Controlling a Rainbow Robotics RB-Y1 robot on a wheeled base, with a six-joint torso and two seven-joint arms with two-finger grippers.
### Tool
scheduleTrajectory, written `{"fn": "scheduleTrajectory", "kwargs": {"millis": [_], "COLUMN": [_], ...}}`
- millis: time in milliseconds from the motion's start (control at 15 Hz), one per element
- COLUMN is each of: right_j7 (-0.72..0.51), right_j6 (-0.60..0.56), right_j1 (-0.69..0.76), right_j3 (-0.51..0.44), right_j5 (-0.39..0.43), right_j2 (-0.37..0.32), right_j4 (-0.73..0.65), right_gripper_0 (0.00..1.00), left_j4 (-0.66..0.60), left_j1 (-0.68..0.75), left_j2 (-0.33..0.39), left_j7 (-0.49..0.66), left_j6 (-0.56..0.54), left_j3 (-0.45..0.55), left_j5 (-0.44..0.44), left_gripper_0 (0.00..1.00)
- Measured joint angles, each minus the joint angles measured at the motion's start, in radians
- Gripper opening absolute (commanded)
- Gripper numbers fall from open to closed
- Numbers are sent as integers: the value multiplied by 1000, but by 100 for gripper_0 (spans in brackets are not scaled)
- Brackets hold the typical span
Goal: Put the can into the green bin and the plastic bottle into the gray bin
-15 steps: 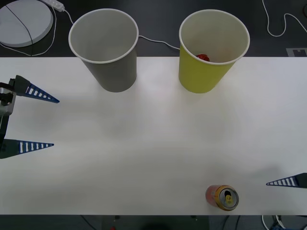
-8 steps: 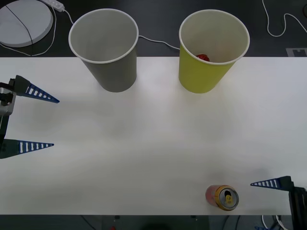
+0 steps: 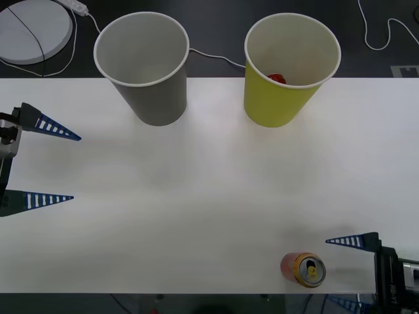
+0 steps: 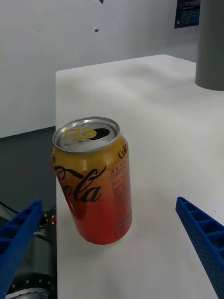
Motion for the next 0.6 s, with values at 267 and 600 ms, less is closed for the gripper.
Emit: {"fn": "scheduleTrajectory", "kwargs": {"millis": [267,600], "right_j7": [16,41], "right_j6": [30,66], "right_j1": [-8,-18], "right_j3": [18,42], "right_j5": [1,4], "right_j2": [47,102], "right_j4": [0,0], "right_gripper_0": [100,100], "left_j4": [0,0], "left_j1": [0,0], "left_j2": [0,0], "left_j7": [0,0], "left_j6": [0,0], "left_j3": [0,0], "left_j5": [0,0], "left_gripper_0": [100,100]}}
